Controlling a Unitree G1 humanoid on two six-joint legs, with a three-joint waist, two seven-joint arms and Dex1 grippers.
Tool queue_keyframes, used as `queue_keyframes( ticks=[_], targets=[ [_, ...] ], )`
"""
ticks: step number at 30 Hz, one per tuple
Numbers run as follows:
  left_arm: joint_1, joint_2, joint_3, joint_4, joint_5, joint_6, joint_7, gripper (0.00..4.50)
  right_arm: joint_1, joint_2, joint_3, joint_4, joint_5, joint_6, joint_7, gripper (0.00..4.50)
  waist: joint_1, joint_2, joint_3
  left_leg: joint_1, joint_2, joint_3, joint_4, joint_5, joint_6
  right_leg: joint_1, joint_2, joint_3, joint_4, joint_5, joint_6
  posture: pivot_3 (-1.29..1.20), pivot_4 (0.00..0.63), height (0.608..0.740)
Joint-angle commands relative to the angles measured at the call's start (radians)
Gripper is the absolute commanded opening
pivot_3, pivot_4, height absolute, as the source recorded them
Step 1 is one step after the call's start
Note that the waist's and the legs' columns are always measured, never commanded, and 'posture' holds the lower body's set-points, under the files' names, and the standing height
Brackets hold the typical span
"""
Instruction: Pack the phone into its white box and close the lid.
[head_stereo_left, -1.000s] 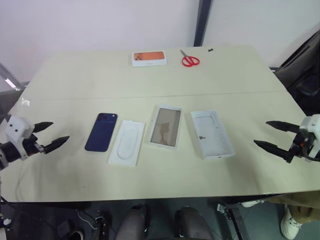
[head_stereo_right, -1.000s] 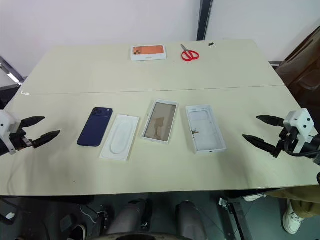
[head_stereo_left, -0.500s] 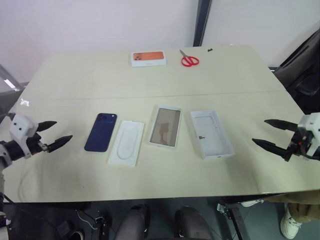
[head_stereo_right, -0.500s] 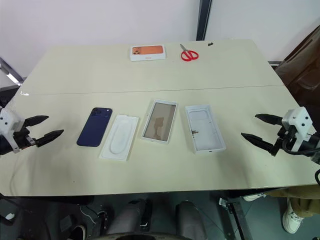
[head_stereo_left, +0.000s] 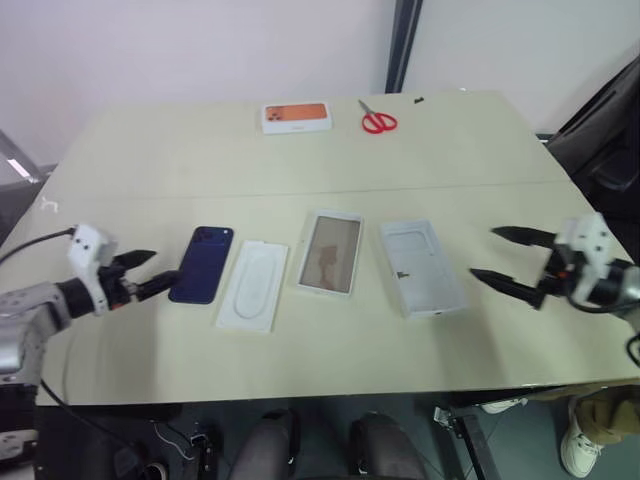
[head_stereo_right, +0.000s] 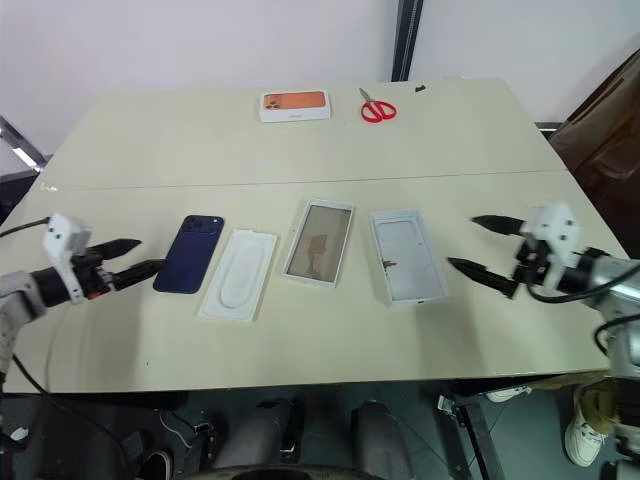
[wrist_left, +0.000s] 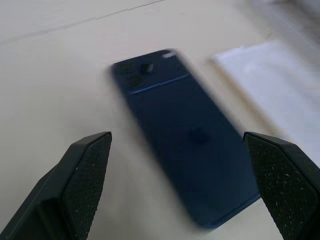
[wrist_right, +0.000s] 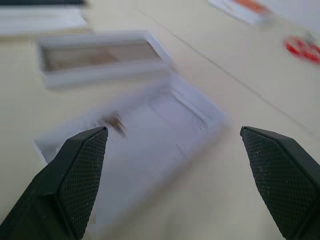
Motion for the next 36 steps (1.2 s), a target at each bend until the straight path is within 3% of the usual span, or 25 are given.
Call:
queue_keyframes(
  ticks=[1, 7, 12, 19, 36],
  targets=[
    [0.001, 0.006, -0.009, -0.124, -0.095, 0.171, 0.021, 4.43, -0.04, 0.015, 0.051, -0.118, 0.023, 0.02, -0.006, 4.45, 0.002, 0.0, 0.0, 0.0, 0.0, 0.0, 0.0, 0.0, 0.0, 0.0, 0.0, 0.0, 0.0, 0.0, 0.0, 0.0, 0.15, 0.74],
    [-0.027, -0.041, -0.094, -0.219, -0.115, 0.277, 0.08, 4.43, -0.074, 0.061, 0.136, -0.137, 0.003, 0.02, -0.015, 4.45, 0.009, 0.0, 0.0, 0.0, 0.0, 0.0, 0.002, 0.0, 0.0, 0.002, 0.0, -0.001, -0.001, 0.0, 0.0, 0.0, 0.15, 0.74],
    [-0.064, -0.042, -0.115, -0.215, -0.164, 0.405, 0.095, 4.43, -0.073, 0.065, 0.131, -0.115, 0.001, 0.004, -0.012, 4.45, 0.006, 0.0, 0.0, 0.0, 0.0, -0.001, 0.003, 0.0, 0.0, 0.002, 0.0, -0.001, -0.001, 0.0, 0.0, 0.0, 0.15, 0.74],
    [-0.124, -0.083, -0.208, -0.171, -0.098, 0.464, 0.188, 4.43, -0.041, 0.071, 0.118, -0.107, -0.004, -0.018, -0.024, 4.45, 0.006, 0.0, 0.0, 0.0, 0.0, -0.001, 0.003, 0.0, 0.0, 0.002, 0.0, -0.001, -0.001, 0.0, 0.0, 0.0, 0.15, 0.74],
    [-0.257, -0.133, -0.219, -0.086, -0.094, 0.692, 0.306, 4.43, -0.003, 0.074, 0.107, -0.109, -0.007, -0.037, -0.051, 4.45, 0.024, 0.003, -0.002, 0.002, 0.0, -0.001, 0.004, 0.0, 0.0, 0.005, 0.0, -0.001, 0.0, 0.0, 0.0, 0.0, 0.15, 0.74]
  ],
)
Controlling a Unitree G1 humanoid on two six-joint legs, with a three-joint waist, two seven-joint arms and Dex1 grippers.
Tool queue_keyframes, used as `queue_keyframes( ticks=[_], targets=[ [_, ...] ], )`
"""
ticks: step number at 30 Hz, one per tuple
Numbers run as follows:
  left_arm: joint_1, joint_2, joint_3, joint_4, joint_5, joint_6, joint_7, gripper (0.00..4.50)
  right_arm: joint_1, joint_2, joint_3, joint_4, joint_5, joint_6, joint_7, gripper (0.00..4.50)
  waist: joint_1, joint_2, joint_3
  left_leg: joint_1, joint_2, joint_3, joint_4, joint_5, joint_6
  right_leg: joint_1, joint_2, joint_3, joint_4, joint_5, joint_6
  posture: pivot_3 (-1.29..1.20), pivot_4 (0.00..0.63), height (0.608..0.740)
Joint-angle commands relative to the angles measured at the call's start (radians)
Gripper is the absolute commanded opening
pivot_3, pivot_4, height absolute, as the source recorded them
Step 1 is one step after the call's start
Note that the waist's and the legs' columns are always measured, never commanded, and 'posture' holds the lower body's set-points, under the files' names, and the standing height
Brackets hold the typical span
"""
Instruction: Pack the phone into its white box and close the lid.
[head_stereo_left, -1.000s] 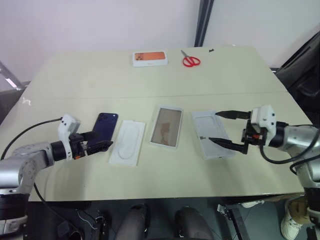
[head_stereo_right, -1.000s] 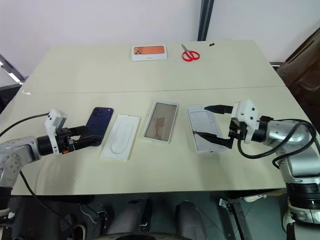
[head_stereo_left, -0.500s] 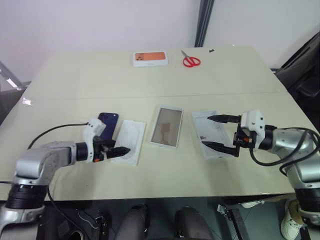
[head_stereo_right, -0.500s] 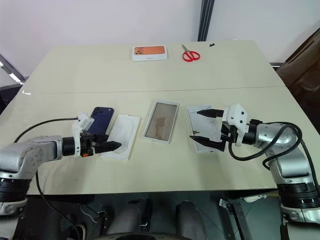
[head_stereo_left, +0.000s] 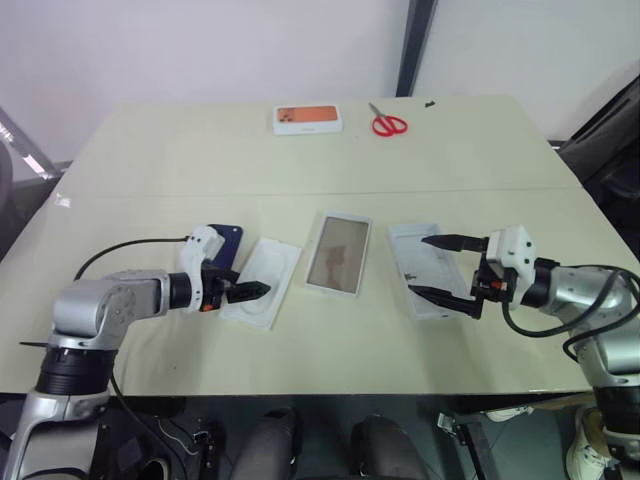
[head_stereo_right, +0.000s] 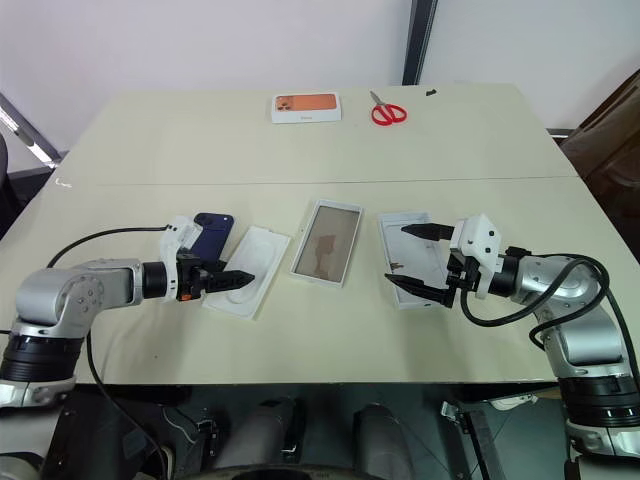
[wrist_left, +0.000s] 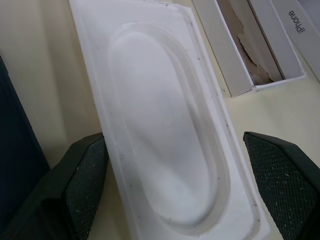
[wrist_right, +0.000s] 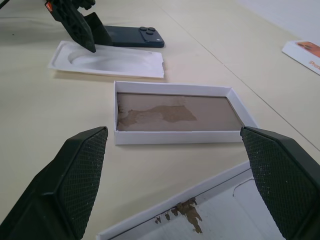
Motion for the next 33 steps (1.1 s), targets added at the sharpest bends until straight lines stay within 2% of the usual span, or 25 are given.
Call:
queue_keyframes(
  ticks=[1, 6, 10, 13, 16, 25, 26, 27, 29, 33],
  targets=[
    [0.003, 0.015, -0.016, 0.027, 0.023, 0.079, 0.047, 4.43, -0.007, 0.006, -0.02, -0.014, 0.003, -0.019, -0.007, 4.45, 0.0, 0.0, 0.0, 0.0, 0.0, 0.0, 0.0, 0.0, 0.0, 0.0, 0.0, 0.0, 0.0, 0.0, 0.0, 0.0, 0.15, 0.74],
    [-0.021, -0.015, -0.014, -0.01, 0.015, 0.168, 0.098, 4.43, -0.017, 0.013, -0.012, -0.007, -0.001, -0.023, -0.01, 4.45, -0.002, 0.001, 0.0, 0.0, 0.0, 0.0, 0.0, 0.0, 0.0, 0.0, 0.0, 0.0, 0.0, 0.0, 0.0, 0.0, 0.15, 0.74],
    [-0.02, -0.066, 0.034, -0.009, -0.005, 0.219, 0.13, 4.43, -0.018, 0.022, -0.009, -0.007, -0.008, -0.026, -0.012, 4.45, -0.001, 0.001, -0.001, 0.0, 0.0, 0.0, 0.0, 0.0, 0.0, 0.0, 0.0, 0.0, 0.0, 0.0, 0.0, 0.0, 0.15, 0.74],
    [0.003, -0.087, 0.06, -0.008, -0.006, 0.227, 0.145, 3.59, -0.02, 0.025, -0.008, -0.011, -0.009, -0.023, -0.015, 4.5, -0.001, 0.001, -0.001, 0.0, 0.0, 0.0, 0.0, 0.0, 0.0, 0.0, 0.0, 0.0, 0.0, 0.0, 0.0, 0.0, 0.15, 0.74],
    [0.022, -0.095, 0.091, -0.006, -0.019, 0.239, 0.149, 2.14, -0.019, 0.023, -0.012, -0.015, -0.007, -0.02, -0.017, 4.5, -0.001, 0.001, -0.001, 0.0, 0.0, 0.0, 0.0, 0.0, 0.0, 0.0, 0.0, 0.0, 0.0, 0.0, 0.0, 0.0, 0.15, 0.74],
    [0.047, -0.122, 0.154, 0.023, -0.02, 0.245, 0.176, 2.14, -0.02, 0.026, -0.011, -0.021, -0.008, -0.02, -0.025, 4.5, -0.002, 0.001, -0.001, 0.0, 0.0, 0.0, 0.0, 0.0, 0.0, 0.0, 0.0, 0.0, -0.001, 0.0, 0.0, 0.0, 0.15, 0.74],
    [0.051, -0.126, 0.155, 0.024, -0.018, 0.243, 0.18, 1.57, -0.02, 0.025, -0.011, -0.021, -0.008, -0.02, -0.026, 4.5, -0.002, 0.001, -0.001, 0.0, 0.0, 0.0, 0.0, 0.0, 0.0, 0.0, 0.0, 0.0, -0.001, 0.0, 0.0, 0.0, 0.15, 0.74],
    [0.055, -0.13, 0.156, 0.023, -0.021, 0.243, 0.181, 1.36, -0.021, 0.025, -0.011, -0.02, -0.008, -0.02, -0.026, 4.5, -0.002, 0.001, -0.001, 0.0, 0.0, 0.0, 0.0, 0.0, 0.0, 0.0, 0.0, 0.0, -0.001, 0.0, 0.0, 0.0, 0.15, 0.74],
    [0.06, -0.137, 0.16, 0.022, -0.024, 0.245, 0.186, 0.54, -0.022, 0.024, -0.012, -0.022, -0.006, -0.018, -0.026, 4.5, -0.002, 0.001, -0.001, 0.0, 0.0, 0.0, 0.0, 0.0, 0.0, 0.0, 0.0, 0.0, -0.001, 0.0, 0.0, 0.0, 0.15, 0.74],
    [0.061, -0.151, 0.186, 0.027, -0.033, 0.262, 0.198, 0.54, -0.025, 0.024, -0.009, -0.025, -0.006, -0.016, -0.028, 4.5, 0.001, 0.001, -0.001, 0.0, 0.0, 0.0, 0.0, 0.0, 0.0, 0.001, 0.0, 0.0, -0.001, 0.0, 0.0, 0.0, 0.15, 0.74]
  ],
)
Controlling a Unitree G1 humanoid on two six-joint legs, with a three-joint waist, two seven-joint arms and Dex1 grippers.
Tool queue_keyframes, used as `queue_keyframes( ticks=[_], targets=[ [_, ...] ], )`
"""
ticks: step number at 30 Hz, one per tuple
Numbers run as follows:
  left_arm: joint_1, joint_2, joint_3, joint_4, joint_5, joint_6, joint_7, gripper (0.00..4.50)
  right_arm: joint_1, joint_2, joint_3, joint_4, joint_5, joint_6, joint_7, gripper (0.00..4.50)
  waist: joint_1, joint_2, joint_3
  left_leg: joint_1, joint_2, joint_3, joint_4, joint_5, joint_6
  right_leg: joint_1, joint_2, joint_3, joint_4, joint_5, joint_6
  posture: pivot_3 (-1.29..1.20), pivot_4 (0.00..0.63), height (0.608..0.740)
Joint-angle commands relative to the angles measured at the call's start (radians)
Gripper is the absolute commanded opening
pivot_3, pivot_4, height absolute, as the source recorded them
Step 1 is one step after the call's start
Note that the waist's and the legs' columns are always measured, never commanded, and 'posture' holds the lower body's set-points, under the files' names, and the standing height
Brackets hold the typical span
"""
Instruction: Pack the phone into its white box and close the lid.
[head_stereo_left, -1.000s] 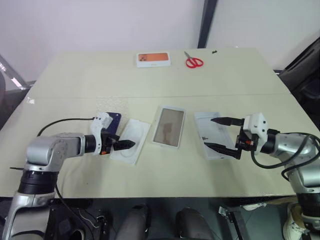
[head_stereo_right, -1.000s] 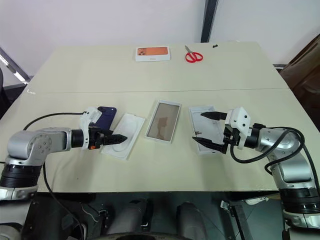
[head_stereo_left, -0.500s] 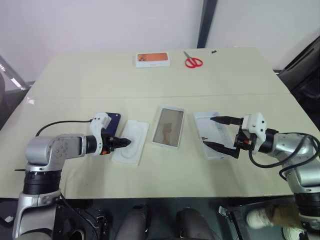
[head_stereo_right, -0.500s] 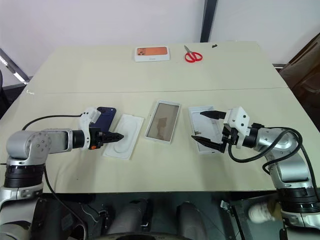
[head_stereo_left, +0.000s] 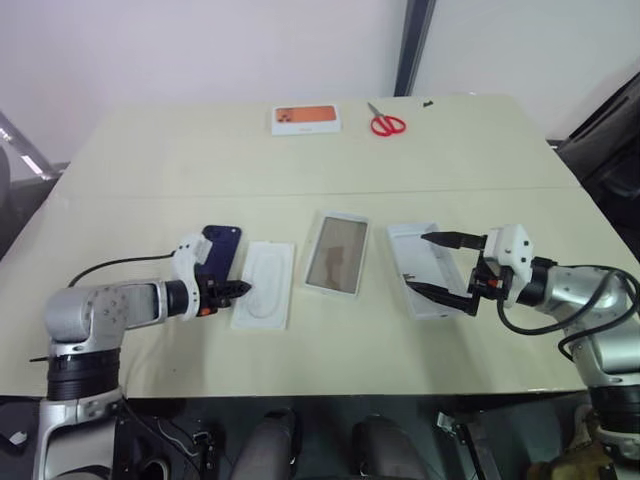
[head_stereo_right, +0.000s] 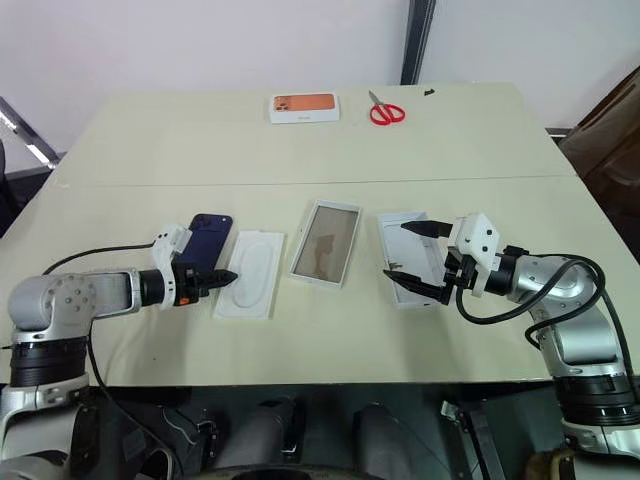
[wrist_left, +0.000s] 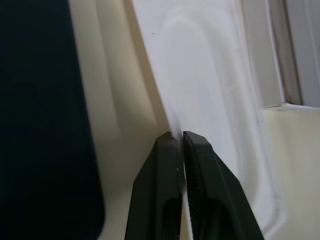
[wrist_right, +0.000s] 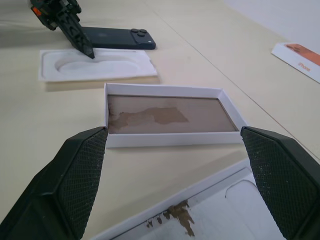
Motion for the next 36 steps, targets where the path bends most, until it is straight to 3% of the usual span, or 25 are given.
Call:
queue_keyframes(
  ticks=[1, 6, 8, 12, 16, 21, 28, 36],
  targets=[
    [0.03, -0.006, -0.001, 0.026, -0.008, 0.064, 0.014, 0.54, -0.013, 0.003, -0.011, -0.031, 0.011, -0.004, -0.004, 4.5, 0.001, 0.0, 0.0, 0.0, 0.0, 0.0, 0.0, 0.0, 0.0, 0.0, 0.0, 0.0, 0.0, 0.0, 0.0, 0.0, 0.15, 0.74],
    [0.032, -0.015, 0.022, 0.021, -0.017, 0.084, 0.019, 0.54, -0.017, 0.005, -0.008, -0.031, 0.01, -0.005, -0.006, 4.5, 0.001, 0.0, 0.0, 0.0, 0.0, 0.0, 0.0, 0.0, 0.0, 0.0, 0.0, 0.0, 0.0, 0.0, 0.0, 0.0, 0.15, 0.74],
    [0.031, -0.02, 0.034, 0.02, -0.025, 0.094, 0.019, 0.01, -0.019, 0.005, -0.008, -0.031, 0.01, -0.004, -0.007, 4.5, 0.001, 0.0, 0.0, 0.0, 0.0, 0.0, 0.0, 0.0, 0.0, 0.0, 0.0, 0.0, 0.0, 0.0, 0.0, 0.0, 0.15, 0.74],
    [0.029, -0.03, 0.033, 0.039, -0.016, 0.077, 0.024, 0.01, -0.02, 0.006, -0.006, -0.031, 0.011, -0.002, -0.006, 4.5, 0.001, 0.0, 0.0, 0.0, 0.0, 0.0, 0.0, 0.0, 0.0, 0.0, 0.0, 0.0, 0.0, 0.0, 0.0, 0.0, 0.15, 0.74],
    [-0.045, -0.08, 0.185, 0.096, -0.059, 0.148, 0.036, 0.01, -0.011, 0.011, -0.001, -0.042, 0.019, 0.013, -0.008, 4.5, 0.005, -0.002, 0.001, 0.0, 0.0, 0.0, 0.0, 0.0, 0.0, 0.0, 0.0, 0.0, 0.0, 0.0, 0.0, 0.0, 0.15, 0.74],
    [-0.149, -0.075, 0.306, 0.17, -0.115, 0.192, 0.052, 0.01, -0.008, 0.085, 0.067, -0.096, 0.022, 0.097, -0.07, 4.5, 0.001, -0.005, 0.003, -0.001, 0.0, -0.001, 0.0, 0.0, 0.0, -0.002, 0.001, -0.001, 0.0, 0.0, 0.0, 0.0, 0.15, 0.74],
    [-0.204, -0.072, 0.244, 0.119, -0.095, 0.15, 0.078, 0.01, -0.087, 0.249, 0.258, -0.09, -0.091, 0.174, -0.203, 4.5, -0.011, -0.006, 0.003, -0.002, 0.0, -0.001, 0.0, 0.002, -0.004, -0.004, 0.001, -0.001, 0.0, 0.0, 0.001, 0.0, 0.15, 0.74],
    [-0.191, -0.028, 0.136, 0.11, -0.058, -0.021, 0.041, 0.01, -0.197, 0.295, 0.422, 0.065, -0.23, 0.218, -0.204, 4.5, -0.02, -0.006, 0.003, -0.002, -0.001, -0.001, 0.0, 0.002, -0.005, -0.006, 0.001, 0.0, 0.0, 0.001, 0.001, 0.0, 0.15, 0.74]
  ],
)
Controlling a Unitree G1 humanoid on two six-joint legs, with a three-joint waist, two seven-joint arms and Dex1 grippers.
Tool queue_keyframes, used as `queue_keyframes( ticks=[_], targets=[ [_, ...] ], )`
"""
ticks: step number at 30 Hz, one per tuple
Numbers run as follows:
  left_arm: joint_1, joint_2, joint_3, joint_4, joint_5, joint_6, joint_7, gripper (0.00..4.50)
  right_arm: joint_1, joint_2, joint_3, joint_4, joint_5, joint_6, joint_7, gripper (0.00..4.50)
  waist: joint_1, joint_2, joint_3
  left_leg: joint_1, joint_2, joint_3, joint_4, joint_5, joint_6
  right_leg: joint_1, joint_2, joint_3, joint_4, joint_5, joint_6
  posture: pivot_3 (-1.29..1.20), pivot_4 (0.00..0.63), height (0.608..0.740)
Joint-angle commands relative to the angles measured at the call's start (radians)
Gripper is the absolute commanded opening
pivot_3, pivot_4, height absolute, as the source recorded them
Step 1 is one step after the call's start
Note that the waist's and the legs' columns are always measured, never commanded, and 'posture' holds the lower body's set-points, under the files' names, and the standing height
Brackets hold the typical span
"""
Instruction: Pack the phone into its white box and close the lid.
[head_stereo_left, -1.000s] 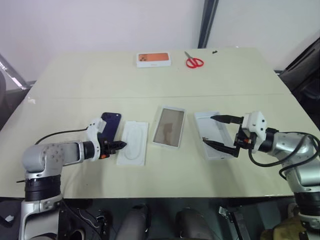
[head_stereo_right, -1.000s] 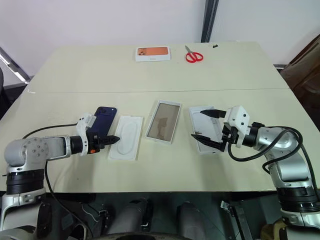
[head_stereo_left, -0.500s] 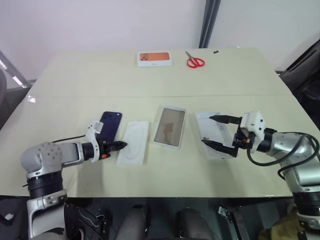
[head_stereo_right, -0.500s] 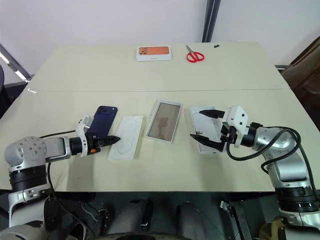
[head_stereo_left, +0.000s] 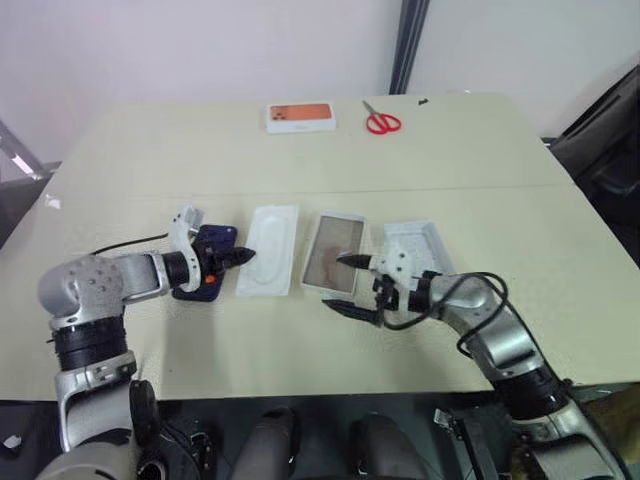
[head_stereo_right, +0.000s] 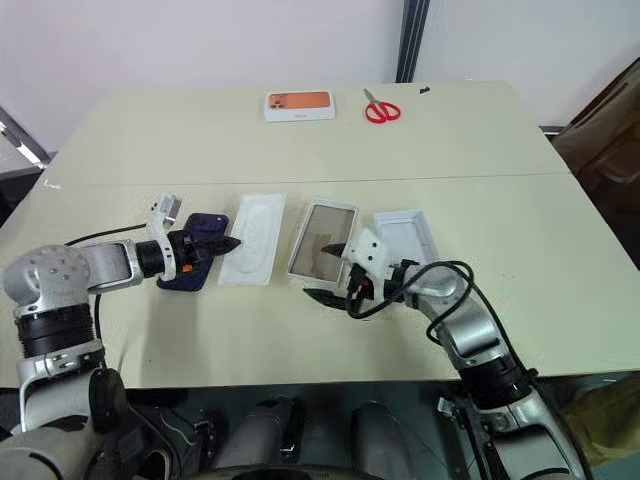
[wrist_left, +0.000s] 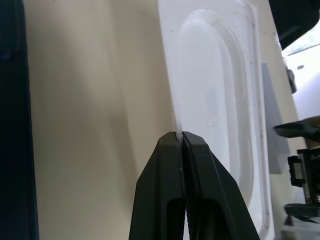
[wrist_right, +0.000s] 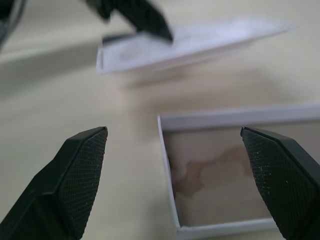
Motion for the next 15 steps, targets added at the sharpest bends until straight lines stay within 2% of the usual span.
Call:
queue_keyframes(
  ticks=[1, 3, 6, 13, 14, 15],
  targets=[
    [-0.01, 0.034, -0.02, -0.017, 0.013, -0.08, -0.025, 0.01, -0.059, 0.023, 0.037, 0.061, -0.049, 0.022, -0.006, 4.5, -0.001, 0.0, 0.0, 0.0, 0.0, 0.0, 0.0, 0.0, 0.0, 0.0, 0.0, 0.0, 0.0, 0.0, 0.0, 0.0, 0.15, 0.74],
    [-0.007, 0.043, -0.03, -0.02, 0.01, -0.1, -0.034, 0.01, -0.077, 0.029, 0.046, 0.091, -0.062, 0.02, 0.001, 4.5, -0.002, 0.0, 0.0, 0.0, 0.0, 0.0, -0.001, 0.0, 0.0, 0.0, 0.0, 0.0, 0.0, 0.0, 0.0, 0.0, 0.15, 0.74],
    [0.0, 0.041, -0.018, -0.021, -0.005, -0.098, -0.031, 0.0, -0.086, 0.029, 0.047, 0.095, -0.049, 0.043, 0.037, 3.69, -0.002, 0.0, 0.0, 0.0, 0.0, 0.0, -0.001, 0.0, 0.0, 0.0, 0.0, 0.0, 0.0, 0.0, 0.0, 0.0, 0.15, 0.74],
    [0.01, 0.031, 0.006, -0.023, -0.023, -0.092, -0.019, 0.0, -0.095, 0.028, 0.072, 0.099, -0.078, 0.015, 0.086, 0.28, -0.002, 0.0, 0.0, 0.0, 0.0, 0.0, -0.001, -0.002, 0.003, 0.0, 0.0, 0.0, 0.0, 0.0, 0.0, 0.0, 0.15, 0.74],
    [0.01, 0.029, 0.008, -0.022, -0.025, -0.091, -0.017, 0.0, -0.096, 0.03, 0.074, 0.099, -0.081, 0.01, 0.09, 0.05, -0.002, 0.0, 0.0, 0.0, 0.0, 0.0, -0.001, -0.002, 0.003, 0.0, 0.0, 0.0, 0.0, 0.0, 0.0, 0.0, 0.15, 0.74],
    [0.009, 0.028, 0.009, -0.021, -0.027, -0.09, -0.015, 0.0, -0.098, 0.031, 0.08, 0.098, -0.088, 0.004, 0.094, 0.05, -0.002, 0.0, 0.0, 0.0, 0.0, 0.0, -0.001, -0.001, 0.003, 0.0, 0.0, 0.0, 0.0, 0.0, 0.0, 0.0, 0.15, 0.74]
  ],
)
